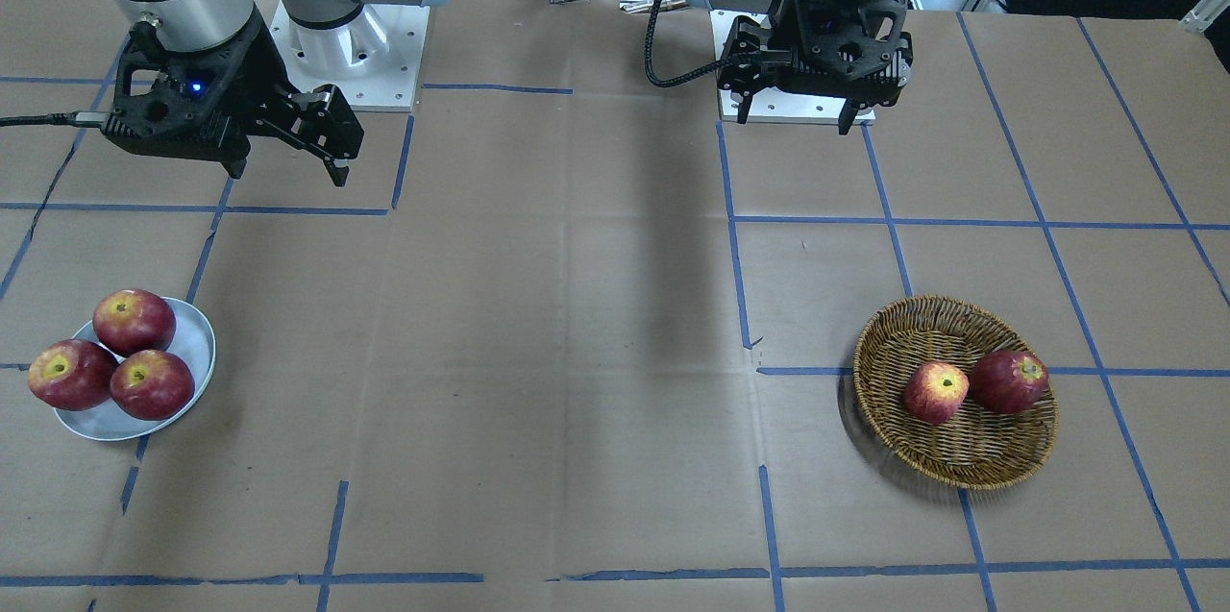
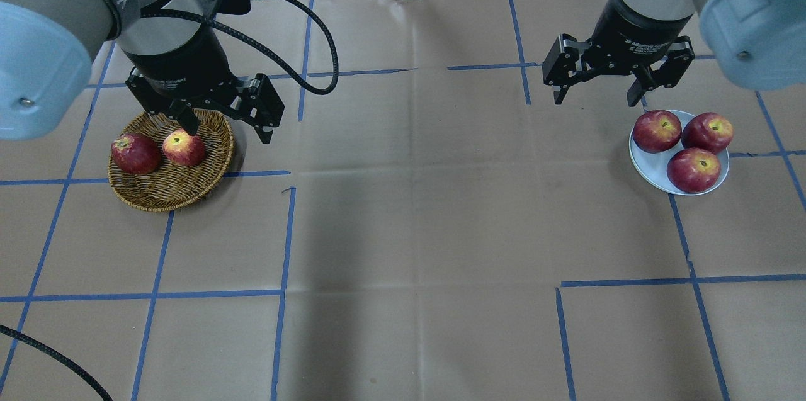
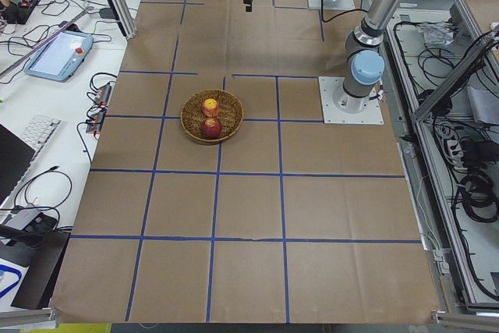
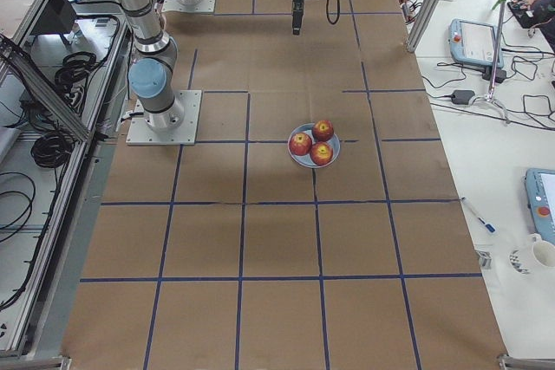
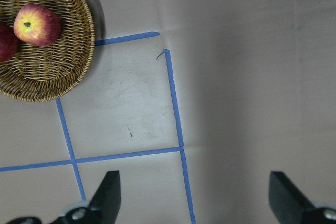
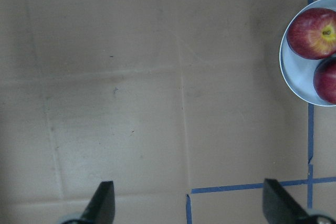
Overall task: Transfer apple from basket to plate
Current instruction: 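Lower the left gripper toward the yellow-red apple in the wicker basket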
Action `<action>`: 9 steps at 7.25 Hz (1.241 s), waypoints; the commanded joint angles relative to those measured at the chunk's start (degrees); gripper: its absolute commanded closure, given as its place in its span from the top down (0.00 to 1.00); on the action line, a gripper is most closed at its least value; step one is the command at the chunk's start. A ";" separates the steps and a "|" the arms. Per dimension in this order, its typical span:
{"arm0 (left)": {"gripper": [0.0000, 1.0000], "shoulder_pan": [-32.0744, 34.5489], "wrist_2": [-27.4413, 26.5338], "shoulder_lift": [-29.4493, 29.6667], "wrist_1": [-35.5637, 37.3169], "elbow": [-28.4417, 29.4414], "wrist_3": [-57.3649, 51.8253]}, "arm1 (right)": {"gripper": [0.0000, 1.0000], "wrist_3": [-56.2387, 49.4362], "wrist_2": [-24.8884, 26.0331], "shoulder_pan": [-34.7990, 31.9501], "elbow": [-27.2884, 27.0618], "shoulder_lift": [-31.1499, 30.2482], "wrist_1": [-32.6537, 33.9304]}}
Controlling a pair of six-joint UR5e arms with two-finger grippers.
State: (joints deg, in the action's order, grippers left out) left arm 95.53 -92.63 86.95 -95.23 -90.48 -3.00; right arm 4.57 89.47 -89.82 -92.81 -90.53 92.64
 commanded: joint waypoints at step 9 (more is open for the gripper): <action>0.99 0.10 -3.70 -1.17 0.13 -0.38 -0.33 | 1.00 -0.09 0.00 0.00 0.00 0.00 0.00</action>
State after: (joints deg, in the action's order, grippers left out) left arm 96.11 -96.30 86.07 -95.10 -89.58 -2.44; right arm 4.48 89.47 -89.82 -92.81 -90.53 92.64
